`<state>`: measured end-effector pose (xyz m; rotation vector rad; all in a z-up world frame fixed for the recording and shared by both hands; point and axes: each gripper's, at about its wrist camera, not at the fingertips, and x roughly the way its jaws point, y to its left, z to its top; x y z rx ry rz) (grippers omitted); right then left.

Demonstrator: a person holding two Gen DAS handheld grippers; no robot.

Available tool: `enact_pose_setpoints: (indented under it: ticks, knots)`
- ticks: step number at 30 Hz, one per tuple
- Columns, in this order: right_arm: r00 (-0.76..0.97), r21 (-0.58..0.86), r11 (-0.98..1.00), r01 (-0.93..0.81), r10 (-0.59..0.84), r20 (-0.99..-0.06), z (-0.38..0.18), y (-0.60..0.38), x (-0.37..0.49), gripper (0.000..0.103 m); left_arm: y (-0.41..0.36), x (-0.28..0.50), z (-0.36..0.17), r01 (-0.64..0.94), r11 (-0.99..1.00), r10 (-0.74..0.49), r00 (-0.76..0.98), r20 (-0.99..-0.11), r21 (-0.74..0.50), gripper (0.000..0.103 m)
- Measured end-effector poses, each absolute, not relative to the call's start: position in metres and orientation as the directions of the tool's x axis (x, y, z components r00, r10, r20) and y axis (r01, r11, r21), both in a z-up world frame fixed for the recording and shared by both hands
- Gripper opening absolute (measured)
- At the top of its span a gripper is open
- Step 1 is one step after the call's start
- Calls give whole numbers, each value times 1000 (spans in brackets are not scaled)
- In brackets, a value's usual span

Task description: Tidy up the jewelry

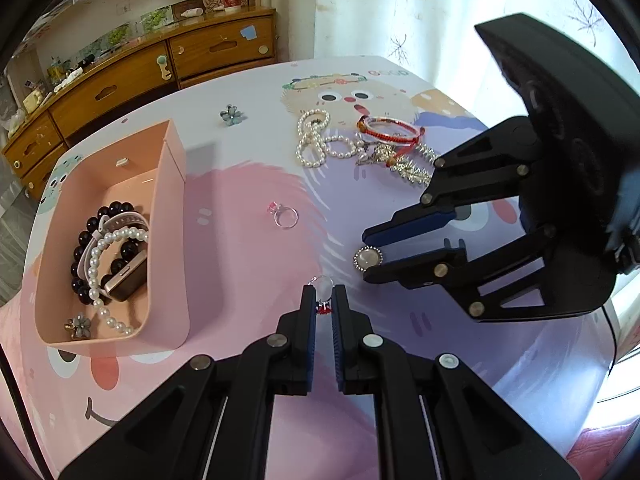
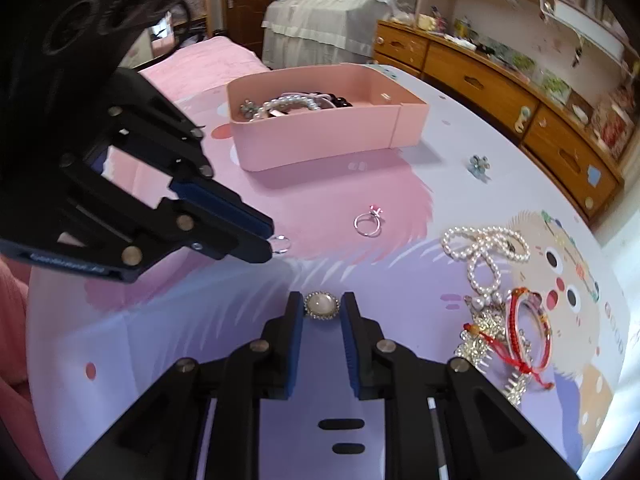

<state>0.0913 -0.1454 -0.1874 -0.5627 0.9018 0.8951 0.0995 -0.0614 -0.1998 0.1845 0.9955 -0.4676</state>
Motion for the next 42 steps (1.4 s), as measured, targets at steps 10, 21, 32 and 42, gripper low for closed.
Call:
enact_pose_setpoints:
  ticks: [10,21,32,42]
  knots:
    - [291,83,682,-727,415,-862,-185,-146,104,18,-44,99,-182,430,897,-319,479,-818,-98,6]
    - [312,260,764,-590,513,-800,-168,-120,103,18,-8,112,-158,409,902,-349,506,-789,-137,6]
    - [443,411,795,-446,596,-670,-129,-80,111,19,55,142,-146,302,930,-348,531,-773,-211,6]
    - [562,445,840,-311,540,-626,-114,-36,110,19,116,162,-143,256,925,-378,530,-759,-282,6]
